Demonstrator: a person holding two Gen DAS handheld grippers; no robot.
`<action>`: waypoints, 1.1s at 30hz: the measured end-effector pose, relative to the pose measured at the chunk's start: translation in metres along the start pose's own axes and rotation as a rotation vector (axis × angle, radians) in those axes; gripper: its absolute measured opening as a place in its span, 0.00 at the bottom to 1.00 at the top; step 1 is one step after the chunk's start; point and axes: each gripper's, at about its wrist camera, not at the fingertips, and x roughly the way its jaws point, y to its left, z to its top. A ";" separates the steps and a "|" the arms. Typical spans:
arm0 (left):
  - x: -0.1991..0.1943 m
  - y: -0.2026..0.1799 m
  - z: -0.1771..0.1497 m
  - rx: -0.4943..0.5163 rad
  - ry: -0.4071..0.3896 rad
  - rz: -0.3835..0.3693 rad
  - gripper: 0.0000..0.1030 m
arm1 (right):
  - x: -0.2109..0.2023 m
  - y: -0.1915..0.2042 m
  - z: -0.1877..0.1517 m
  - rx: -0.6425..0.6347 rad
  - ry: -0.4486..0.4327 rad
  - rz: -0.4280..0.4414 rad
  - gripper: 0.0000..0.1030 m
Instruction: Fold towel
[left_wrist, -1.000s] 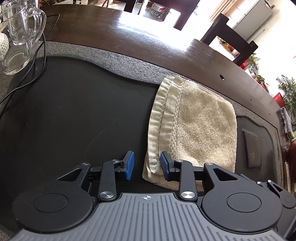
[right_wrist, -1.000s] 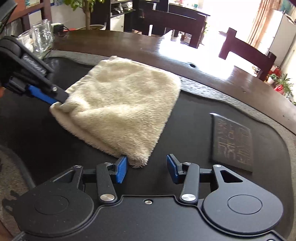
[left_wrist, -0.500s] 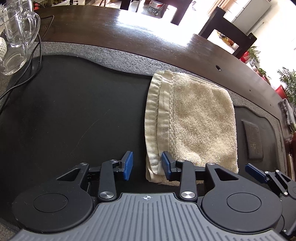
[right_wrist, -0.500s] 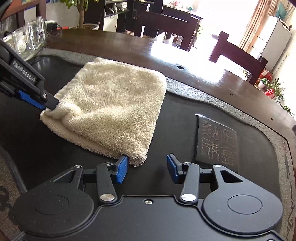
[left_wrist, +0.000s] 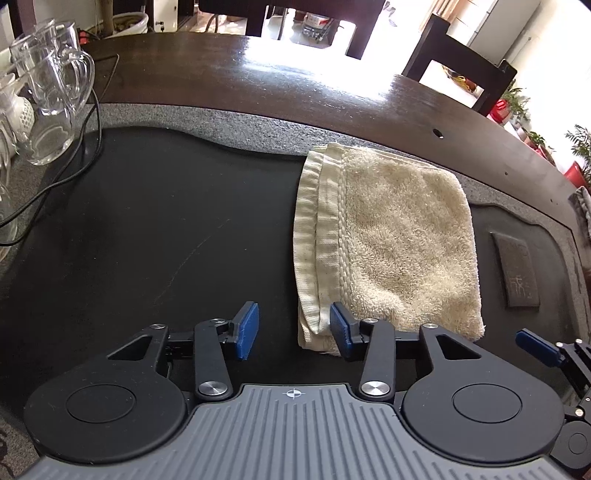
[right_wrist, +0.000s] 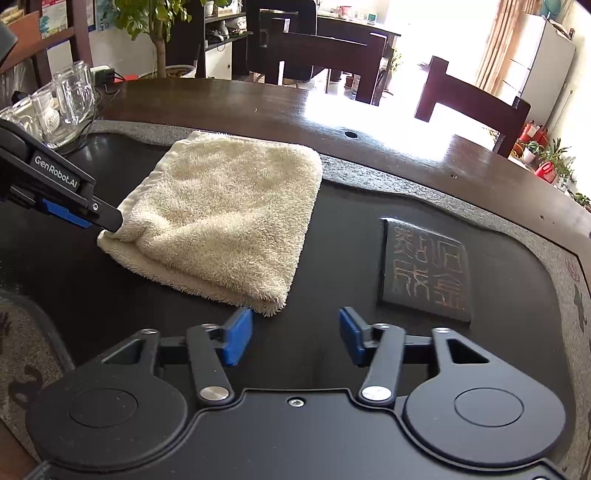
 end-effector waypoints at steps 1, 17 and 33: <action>-0.001 -0.001 -0.001 0.004 -0.003 0.003 0.47 | -0.001 0.000 -0.001 -0.001 -0.002 -0.001 0.61; -0.030 -0.012 -0.032 0.090 -0.118 0.053 0.50 | -0.024 -0.034 -0.025 0.055 -0.034 -0.031 0.80; -0.047 0.033 -0.054 0.053 -0.221 0.155 0.63 | -0.045 -0.107 -0.070 0.197 -0.080 -0.144 0.90</action>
